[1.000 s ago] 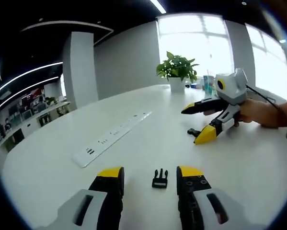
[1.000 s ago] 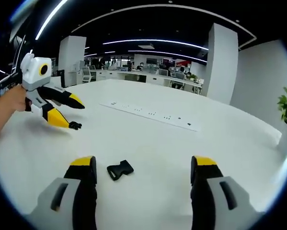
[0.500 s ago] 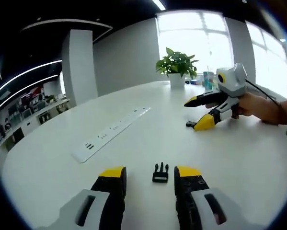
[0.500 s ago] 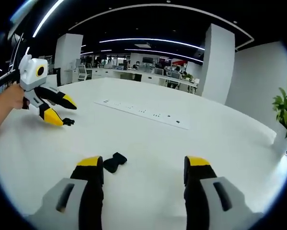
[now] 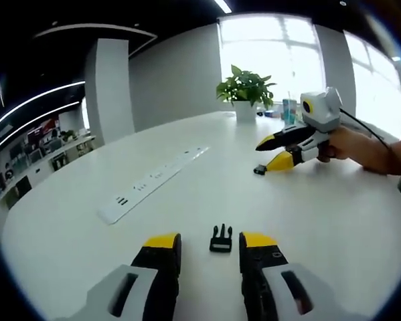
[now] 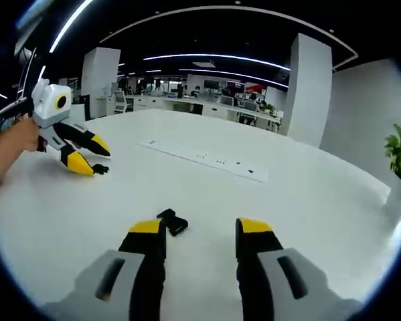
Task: Snap the two parts of the plastic buckle together until the buckle closes and remains connected.
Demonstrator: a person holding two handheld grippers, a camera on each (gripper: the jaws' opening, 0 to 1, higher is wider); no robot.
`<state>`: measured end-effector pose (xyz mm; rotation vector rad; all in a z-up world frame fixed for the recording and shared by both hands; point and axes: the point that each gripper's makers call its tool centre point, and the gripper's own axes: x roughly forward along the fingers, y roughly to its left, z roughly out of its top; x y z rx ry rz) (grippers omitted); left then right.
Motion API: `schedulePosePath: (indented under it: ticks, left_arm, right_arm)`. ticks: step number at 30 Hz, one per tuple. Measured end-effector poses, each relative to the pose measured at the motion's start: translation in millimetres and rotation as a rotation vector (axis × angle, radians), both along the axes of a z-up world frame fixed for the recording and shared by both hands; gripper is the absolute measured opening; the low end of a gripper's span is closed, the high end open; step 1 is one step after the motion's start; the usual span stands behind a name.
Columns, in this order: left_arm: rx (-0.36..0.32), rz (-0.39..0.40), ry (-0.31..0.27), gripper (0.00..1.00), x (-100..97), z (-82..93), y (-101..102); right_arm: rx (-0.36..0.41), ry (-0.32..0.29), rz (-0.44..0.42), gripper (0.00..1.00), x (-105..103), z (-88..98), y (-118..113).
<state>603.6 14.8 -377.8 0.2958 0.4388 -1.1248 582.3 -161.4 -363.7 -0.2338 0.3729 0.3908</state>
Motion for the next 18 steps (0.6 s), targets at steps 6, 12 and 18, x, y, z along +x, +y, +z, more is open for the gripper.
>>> schedulePosePath:
  ticks: [6, 12, 18]
  left_arm:
    - [-0.003, -0.002, 0.009, 0.30, 0.7, 0.0, 1]
    - [0.009, -0.027, 0.016, 0.28, -3.2, -2.3, 0]
    - [0.006, -0.040, 0.016, 0.27, -5.5, -3.0, -1]
  right_arm:
    - [0.020, -0.026, 0.162, 0.27, 2, 7.3, 16]
    - [-0.003, -0.010, 0.206, 0.25, 4, 4.2, 12]
    - [-0.041, -0.012, 0.320, 0.34, -1, 1.1, 22]
